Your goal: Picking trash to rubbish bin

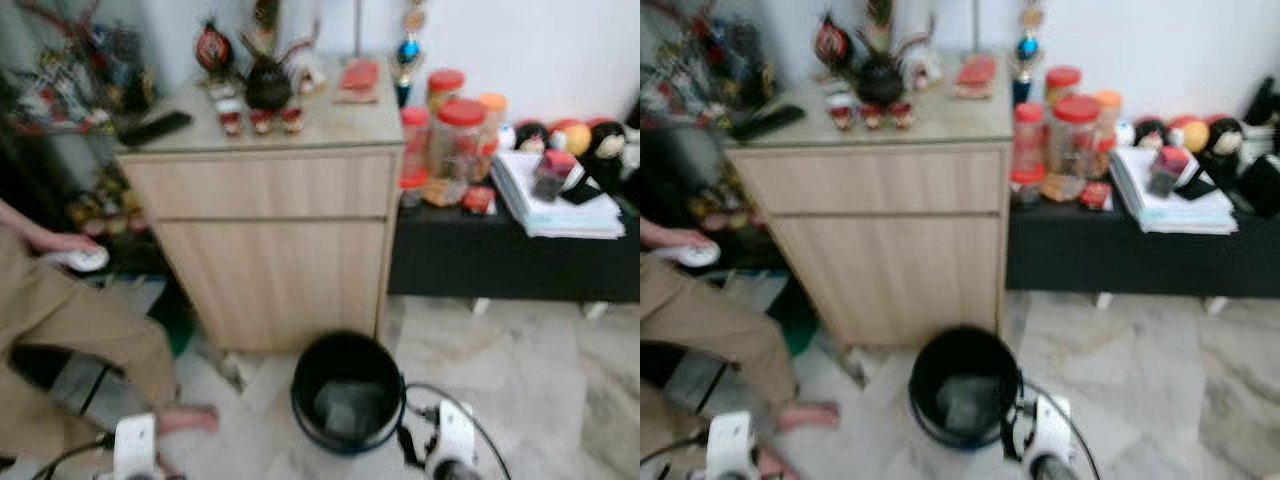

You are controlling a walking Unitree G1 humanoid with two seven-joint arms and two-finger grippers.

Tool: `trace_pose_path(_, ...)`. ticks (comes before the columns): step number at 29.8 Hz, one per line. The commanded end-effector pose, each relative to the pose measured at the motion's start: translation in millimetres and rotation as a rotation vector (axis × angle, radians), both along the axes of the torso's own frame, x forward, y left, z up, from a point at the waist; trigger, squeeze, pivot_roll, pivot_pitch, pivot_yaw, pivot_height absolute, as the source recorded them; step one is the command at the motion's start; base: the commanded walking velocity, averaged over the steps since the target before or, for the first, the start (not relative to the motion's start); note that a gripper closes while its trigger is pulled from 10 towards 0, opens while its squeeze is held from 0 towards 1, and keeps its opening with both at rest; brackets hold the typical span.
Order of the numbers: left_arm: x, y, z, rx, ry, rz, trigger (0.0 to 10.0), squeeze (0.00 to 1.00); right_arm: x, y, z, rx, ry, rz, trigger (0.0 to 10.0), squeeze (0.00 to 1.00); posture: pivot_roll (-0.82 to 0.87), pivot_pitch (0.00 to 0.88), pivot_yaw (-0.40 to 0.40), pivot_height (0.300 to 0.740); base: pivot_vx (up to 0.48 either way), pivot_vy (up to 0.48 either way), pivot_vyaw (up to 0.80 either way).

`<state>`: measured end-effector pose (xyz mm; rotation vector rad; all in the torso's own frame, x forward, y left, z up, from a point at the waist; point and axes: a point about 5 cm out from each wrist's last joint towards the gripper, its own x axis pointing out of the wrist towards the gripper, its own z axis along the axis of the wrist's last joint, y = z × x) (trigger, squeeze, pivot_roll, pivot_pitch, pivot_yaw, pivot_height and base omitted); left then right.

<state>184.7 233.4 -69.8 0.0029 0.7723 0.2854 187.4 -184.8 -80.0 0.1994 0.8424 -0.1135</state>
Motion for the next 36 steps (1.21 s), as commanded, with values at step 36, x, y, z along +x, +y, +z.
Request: trace_pose_path(36,116.5,-140.9,86.3,-0.382,-0.407,-0.718,10.0,0.00,101.2,53.8,78.2,0.101,-0.466,0.356,10.0,0.00,-0.04,0.100,-0.019,0.740,0.093,0.000,-0.08)
